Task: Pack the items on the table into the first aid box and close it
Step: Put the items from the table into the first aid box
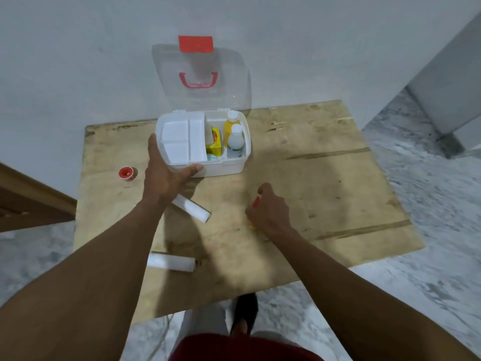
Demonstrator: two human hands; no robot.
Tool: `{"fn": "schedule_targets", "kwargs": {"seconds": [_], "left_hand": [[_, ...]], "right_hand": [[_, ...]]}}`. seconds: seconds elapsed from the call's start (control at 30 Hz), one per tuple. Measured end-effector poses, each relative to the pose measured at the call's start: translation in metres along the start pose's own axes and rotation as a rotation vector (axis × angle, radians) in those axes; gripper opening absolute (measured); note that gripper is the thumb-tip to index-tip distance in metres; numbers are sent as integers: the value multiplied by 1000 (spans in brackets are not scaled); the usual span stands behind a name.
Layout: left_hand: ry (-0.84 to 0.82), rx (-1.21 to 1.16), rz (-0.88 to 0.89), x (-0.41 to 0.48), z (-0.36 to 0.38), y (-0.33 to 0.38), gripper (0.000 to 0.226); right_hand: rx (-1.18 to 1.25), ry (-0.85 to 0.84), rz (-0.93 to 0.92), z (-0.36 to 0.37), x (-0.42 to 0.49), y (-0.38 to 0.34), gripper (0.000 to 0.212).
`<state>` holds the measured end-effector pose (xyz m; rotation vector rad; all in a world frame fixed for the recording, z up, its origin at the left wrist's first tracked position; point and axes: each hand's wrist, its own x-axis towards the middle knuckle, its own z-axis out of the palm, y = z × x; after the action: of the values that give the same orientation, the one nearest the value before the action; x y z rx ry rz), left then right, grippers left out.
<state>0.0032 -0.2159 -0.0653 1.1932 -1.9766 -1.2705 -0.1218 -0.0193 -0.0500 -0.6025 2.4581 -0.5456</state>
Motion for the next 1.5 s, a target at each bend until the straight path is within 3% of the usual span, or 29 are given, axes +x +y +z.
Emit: {"fn": "schedule_targets", "kwargs": {"seconds": [0.17, 0.27, 0.47, 0.6, 0.7, 1.23, 1.5], "left_hand": [[11, 4, -9, -3, 1, -2, 114], [8, 6, -11, -3, 1, -1, 111], [20, -28, 9, -5, 1, 3, 106], [24, -30, 20, -2, 0, 3, 102], [32, -11, -13, -1, -1, 2, 112], [37, -46, -24, -2, -3, 4, 115], [50, -34, -13, -2, -2, 4, 111]], "right_hand": [[162, 106, -273, -9, -6, -8, 32], [274, 251, -455, -24, 0, -32, 33], [446, 446, -561, -37, 26, -85, 23], [317, 477, -584, -22, 40, -97, 21], [156, 475, -588, -10, 46, -101, 19], [-361, 390, -360, 0, 69, -113, 17], [-425, 337, -295, -2, 78, -122, 20]]}}
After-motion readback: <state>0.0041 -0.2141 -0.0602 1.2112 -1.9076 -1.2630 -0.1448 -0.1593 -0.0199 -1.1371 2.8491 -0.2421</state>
